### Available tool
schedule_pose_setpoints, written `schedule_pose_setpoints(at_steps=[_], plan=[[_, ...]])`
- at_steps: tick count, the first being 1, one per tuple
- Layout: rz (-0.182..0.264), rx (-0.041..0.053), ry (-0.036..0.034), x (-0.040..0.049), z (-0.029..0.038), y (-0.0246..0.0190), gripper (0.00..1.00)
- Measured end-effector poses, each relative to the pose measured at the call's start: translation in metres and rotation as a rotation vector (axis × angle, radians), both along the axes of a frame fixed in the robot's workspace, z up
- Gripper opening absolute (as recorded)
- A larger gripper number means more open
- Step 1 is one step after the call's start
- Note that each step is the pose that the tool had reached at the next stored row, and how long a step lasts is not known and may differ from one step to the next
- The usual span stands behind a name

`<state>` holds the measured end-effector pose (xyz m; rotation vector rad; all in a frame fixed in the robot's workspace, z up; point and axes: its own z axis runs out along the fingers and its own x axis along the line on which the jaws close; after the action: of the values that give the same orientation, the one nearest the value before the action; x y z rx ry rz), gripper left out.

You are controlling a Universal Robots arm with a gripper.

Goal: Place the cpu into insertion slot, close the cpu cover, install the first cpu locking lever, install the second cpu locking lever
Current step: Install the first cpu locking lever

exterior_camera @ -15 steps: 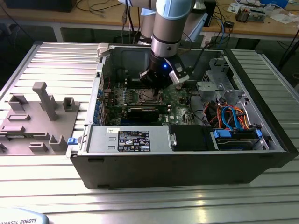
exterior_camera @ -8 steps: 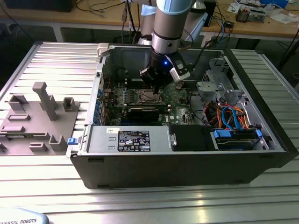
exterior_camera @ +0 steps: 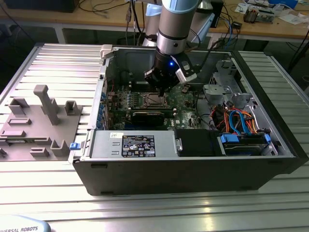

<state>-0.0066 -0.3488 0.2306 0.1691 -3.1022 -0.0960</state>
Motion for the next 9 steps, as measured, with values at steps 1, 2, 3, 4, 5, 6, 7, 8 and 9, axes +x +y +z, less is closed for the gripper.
schedule_pose_setpoints(at_steps=[1, 2, 3, 4, 5, 6, 7, 8, 9], plan=[[0.000, 0.0000, 0.0000, 0.0000, 0.0008, 0.0000, 0.11], [0.000, 0.0000, 0.0000, 0.0000, 0.0023, 0.0000, 0.11], [0.000, 0.0000, 0.0000, 0.0000, 0.0042, 0.0000, 0.11], [0.000, 0.0000, 0.0000, 0.0000, 0.0062, 0.0000, 0.11], [0.000, 0.0001, 0.0000, 0.0000, 0.0082, 0.0000, 0.11], [0.000, 0.0000, 0.0000, 0.0000, 0.0097, 0.0000, 0.11], [0.000, 0.0000, 0.0000, 0.0000, 0.0112, 0.0000, 0.11], [0.000, 0.0000, 0.0000, 0.0000, 0.0133, 0.0000, 0.11], [0.000, 0.0000, 0.0000, 0.0000, 0.0153, 0.0000, 0.11]])
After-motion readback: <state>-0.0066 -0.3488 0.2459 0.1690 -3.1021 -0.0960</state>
